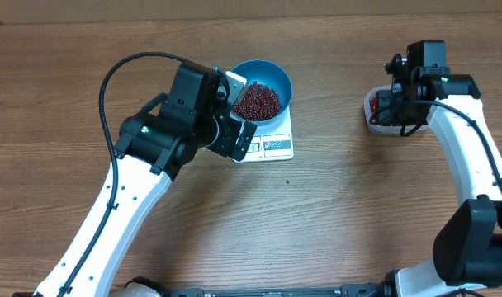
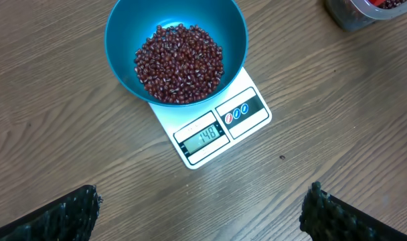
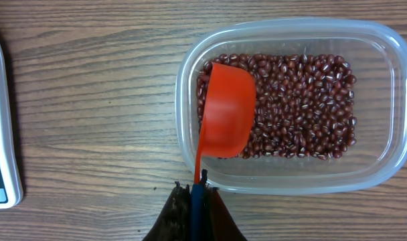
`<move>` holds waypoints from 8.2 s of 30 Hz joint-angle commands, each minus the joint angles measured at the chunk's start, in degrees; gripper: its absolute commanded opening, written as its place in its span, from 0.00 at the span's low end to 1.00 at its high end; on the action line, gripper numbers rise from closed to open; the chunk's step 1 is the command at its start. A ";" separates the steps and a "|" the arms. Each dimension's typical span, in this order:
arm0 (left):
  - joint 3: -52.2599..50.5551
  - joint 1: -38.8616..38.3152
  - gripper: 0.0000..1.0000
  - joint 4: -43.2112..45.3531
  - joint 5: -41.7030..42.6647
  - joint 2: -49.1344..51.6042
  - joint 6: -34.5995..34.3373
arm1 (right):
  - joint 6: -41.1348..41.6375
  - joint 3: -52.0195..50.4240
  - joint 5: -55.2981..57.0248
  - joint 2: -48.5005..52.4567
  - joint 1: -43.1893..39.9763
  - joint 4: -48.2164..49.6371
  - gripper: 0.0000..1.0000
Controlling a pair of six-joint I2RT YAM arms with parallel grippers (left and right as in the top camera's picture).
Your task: Scoop item into bowl and weigh 150g on scale
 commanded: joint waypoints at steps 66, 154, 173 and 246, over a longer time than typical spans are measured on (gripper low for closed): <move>0.46 0.20 1.00 0.09 0.79 0.26 1.09 | 1.81 3.91 -41.20 -6.60 4.85 10.25 0.03; 0.46 0.20 1.00 0.09 0.81 0.26 1.09 | -2.78 3.78 -9.31 -17.44 -7.78 -6.56 0.04; 0.46 0.20 1.00 0.09 0.81 0.26 1.09 | 6.56 3.34 -5.57 -16.28 -8.15 -3.06 0.04; 0.46 0.20 1.00 0.09 0.79 0.26 1.09 | 17.25 5.03 -7.58 -34.38 13.81 -18.05 1.00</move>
